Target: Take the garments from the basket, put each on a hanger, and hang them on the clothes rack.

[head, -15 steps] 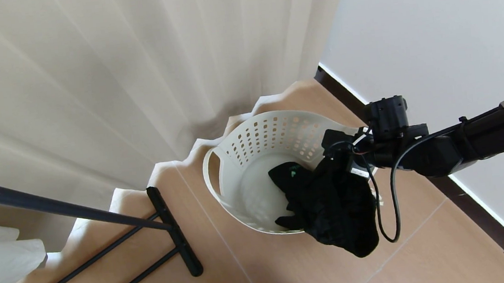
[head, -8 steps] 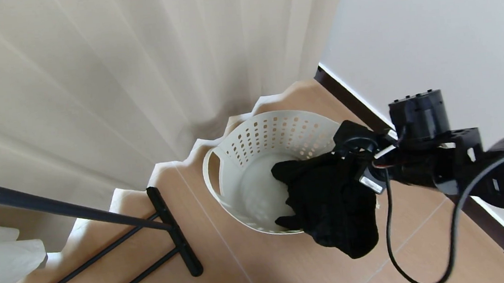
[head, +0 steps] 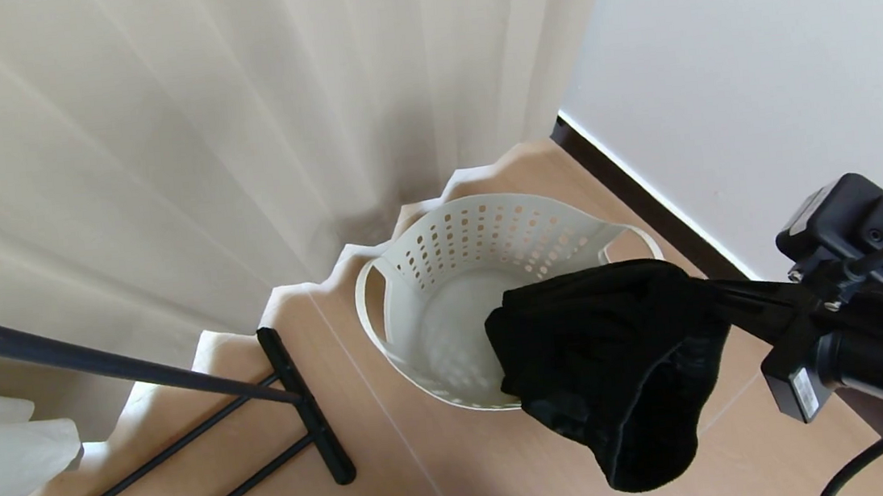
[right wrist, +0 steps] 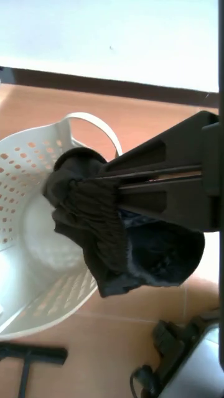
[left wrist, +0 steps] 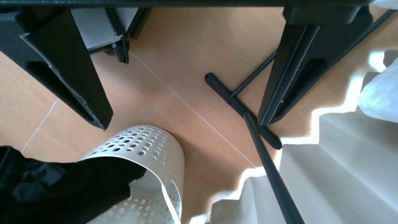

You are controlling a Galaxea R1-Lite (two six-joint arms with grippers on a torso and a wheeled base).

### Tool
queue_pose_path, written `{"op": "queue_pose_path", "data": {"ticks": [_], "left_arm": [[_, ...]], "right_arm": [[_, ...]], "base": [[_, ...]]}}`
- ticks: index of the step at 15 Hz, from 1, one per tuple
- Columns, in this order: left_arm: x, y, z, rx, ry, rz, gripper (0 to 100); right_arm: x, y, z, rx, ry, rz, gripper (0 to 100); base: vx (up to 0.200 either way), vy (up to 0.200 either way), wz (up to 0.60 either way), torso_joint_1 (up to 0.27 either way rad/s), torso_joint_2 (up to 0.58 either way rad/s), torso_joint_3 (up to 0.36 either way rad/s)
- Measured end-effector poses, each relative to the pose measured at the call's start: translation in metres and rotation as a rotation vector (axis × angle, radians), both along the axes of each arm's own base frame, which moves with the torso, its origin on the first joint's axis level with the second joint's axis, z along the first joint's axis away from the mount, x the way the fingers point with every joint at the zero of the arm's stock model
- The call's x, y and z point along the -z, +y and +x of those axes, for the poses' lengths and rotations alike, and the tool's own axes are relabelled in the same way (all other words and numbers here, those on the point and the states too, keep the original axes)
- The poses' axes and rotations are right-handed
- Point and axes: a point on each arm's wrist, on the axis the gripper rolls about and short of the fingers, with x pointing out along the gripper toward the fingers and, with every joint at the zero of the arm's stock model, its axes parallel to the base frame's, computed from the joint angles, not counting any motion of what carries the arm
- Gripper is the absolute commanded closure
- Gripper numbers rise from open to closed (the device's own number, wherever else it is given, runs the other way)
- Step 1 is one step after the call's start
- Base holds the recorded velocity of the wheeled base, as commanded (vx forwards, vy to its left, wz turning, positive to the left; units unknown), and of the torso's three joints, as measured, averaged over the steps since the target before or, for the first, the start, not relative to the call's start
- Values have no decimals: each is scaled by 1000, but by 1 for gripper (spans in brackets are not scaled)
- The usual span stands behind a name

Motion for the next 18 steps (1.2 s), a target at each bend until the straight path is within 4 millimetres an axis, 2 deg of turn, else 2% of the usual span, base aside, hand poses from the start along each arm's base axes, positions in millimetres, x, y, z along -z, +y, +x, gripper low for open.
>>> {"op": "queue_pose_path", "data": {"ticks": [3, 8, 18], "left_arm": [[0, 0, 0, 0, 0, 0, 0], [0, 0, 0, -1, 0, 0, 0], [0, 0, 0, -1, 0, -1, 0]], "right_arm": [[-2, -4, -5, -3, -10, 12, 100], [-6, -11, -5, 26, -27, 29, 100], [-7, -22, 4, 38, -18, 50, 100]], "base": [[0, 0, 0, 1, 1, 33], [0, 0, 0, 1, 0, 184], [0, 0, 0, 1, 0, 202]]}}
